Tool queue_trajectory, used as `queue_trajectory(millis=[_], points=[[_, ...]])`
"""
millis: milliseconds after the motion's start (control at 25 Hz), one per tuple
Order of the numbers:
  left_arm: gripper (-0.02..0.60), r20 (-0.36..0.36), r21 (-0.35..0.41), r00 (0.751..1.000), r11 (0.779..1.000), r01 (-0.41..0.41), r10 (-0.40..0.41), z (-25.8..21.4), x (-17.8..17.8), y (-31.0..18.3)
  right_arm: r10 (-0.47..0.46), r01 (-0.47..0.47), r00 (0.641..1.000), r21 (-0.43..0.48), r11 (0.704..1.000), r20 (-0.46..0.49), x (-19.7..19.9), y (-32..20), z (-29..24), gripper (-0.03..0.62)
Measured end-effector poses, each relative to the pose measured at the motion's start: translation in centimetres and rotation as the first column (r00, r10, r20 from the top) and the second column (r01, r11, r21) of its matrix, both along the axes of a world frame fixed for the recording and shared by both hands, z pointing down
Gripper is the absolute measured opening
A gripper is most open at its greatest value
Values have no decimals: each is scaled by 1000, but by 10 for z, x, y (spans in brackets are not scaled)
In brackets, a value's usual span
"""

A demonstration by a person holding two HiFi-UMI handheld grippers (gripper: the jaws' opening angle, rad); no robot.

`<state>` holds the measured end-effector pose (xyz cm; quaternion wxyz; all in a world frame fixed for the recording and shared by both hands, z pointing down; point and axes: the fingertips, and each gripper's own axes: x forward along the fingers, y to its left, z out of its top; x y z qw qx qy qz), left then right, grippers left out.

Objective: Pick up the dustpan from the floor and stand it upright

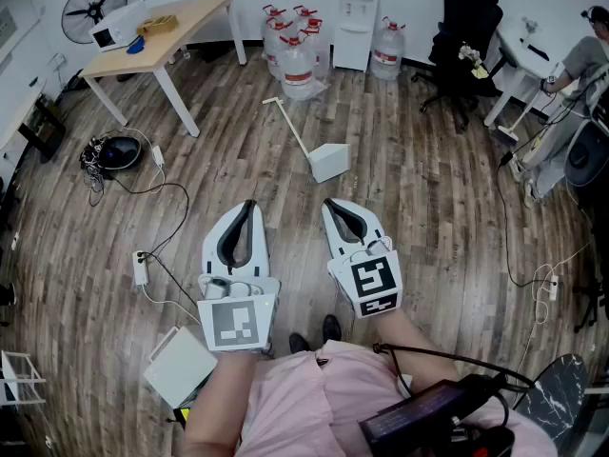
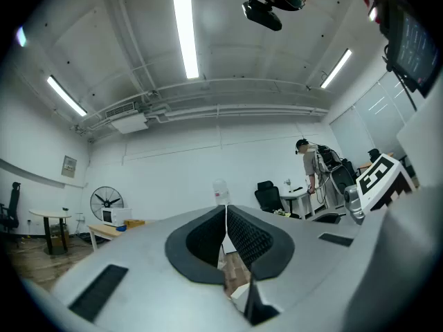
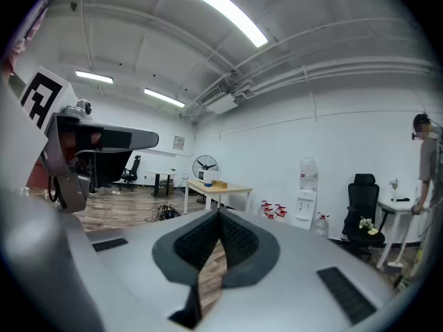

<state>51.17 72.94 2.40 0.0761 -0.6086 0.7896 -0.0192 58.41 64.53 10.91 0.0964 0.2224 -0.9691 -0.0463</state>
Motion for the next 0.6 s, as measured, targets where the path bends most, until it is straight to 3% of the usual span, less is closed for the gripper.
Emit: queue_trajectory(millis=[480, 560, 600], points=[[15, -7, -26, 1000, 999, 25, -25, 6, 17, -43, -40, 41, 998, -14, 999, 55, 12, -40, 1, 5], [15, -2, -28, 1000, 999, 31, -31, 6, 16, -50, -45, 46, 998, -31, 998, 44, 10, -50, 5, 185], [15, 2, -30, 999, 999, 32, -32, 6, 15, -53, -41, 42, 999, -39, 998, 37, 9, -56, 9, 193]])
